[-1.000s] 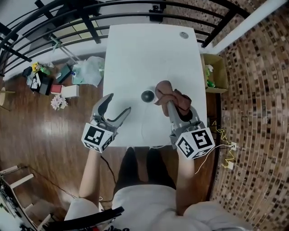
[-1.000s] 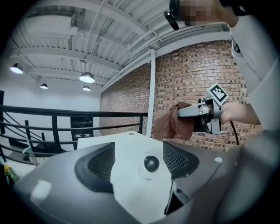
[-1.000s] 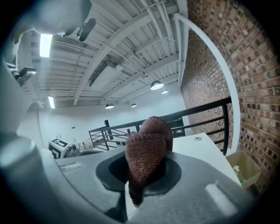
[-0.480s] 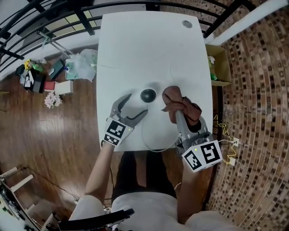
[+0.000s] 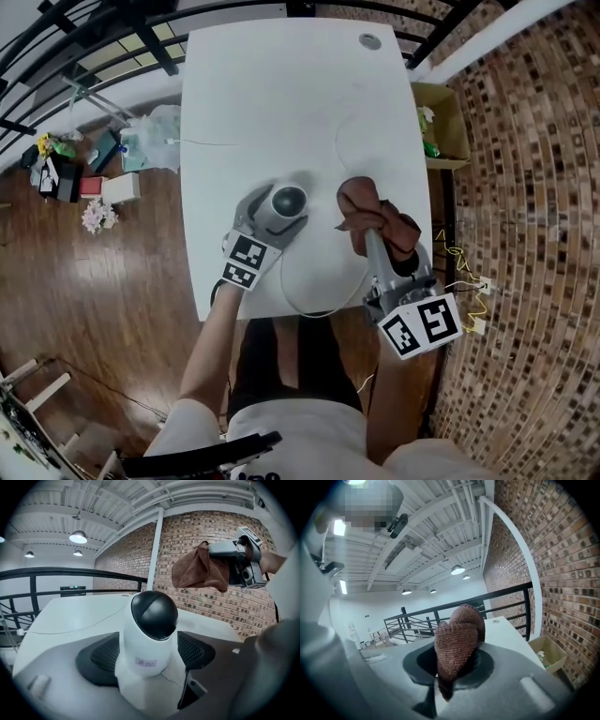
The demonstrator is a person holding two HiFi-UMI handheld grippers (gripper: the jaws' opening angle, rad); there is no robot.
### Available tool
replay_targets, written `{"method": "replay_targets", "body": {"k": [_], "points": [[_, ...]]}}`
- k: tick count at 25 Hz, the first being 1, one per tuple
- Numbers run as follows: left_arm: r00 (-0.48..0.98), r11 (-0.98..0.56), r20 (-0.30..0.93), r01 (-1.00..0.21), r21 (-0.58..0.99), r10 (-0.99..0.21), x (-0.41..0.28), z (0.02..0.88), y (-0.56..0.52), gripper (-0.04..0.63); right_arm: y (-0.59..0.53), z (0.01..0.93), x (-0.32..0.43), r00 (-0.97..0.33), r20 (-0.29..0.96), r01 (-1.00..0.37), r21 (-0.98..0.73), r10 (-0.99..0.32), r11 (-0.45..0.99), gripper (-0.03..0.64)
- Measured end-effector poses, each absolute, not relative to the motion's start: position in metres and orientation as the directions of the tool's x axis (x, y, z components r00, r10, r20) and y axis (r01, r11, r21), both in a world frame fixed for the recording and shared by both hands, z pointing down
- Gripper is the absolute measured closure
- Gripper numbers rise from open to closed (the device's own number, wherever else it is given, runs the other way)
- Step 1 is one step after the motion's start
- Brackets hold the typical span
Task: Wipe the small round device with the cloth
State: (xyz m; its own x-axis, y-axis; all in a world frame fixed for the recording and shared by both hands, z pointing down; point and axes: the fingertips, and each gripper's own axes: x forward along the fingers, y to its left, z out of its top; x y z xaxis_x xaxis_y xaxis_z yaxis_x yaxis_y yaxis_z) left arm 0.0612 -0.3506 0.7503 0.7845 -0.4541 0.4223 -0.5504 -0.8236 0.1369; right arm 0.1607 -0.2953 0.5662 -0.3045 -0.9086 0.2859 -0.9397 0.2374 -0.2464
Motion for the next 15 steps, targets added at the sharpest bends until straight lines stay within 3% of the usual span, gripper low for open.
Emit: {"method": "replay_targets", "body": {"k": [3, 10, 15], "points": [[0.776, -0.821, 0.428, -0.558, 0.122, -0.463, 0.065, 0.752, -0.352, 0.245, -0.296, 0.564, 0.168, -0.296, 0.280, -0.942, -0.243, -0.913, 0.231, 0.589], [0.780, -0.808, 0.460, -0.555, 0.198, -0.424, 0.065, 0.745, -0.349, 0.252, -0.303, 0.548, 0.174, -0.297, 0.265, -0.942, -0.239, -0.917, 0.236, 0.589], [0.818, -0.780, 0.424, -0.537, 0.321, -0.389, 0.069, 0.699, -0.347, 0.250, -0.310, 0.514, 0.168, -0.396, 0.209, -0.902, -0.271, -0.894, 0.336, 0.589]]}}
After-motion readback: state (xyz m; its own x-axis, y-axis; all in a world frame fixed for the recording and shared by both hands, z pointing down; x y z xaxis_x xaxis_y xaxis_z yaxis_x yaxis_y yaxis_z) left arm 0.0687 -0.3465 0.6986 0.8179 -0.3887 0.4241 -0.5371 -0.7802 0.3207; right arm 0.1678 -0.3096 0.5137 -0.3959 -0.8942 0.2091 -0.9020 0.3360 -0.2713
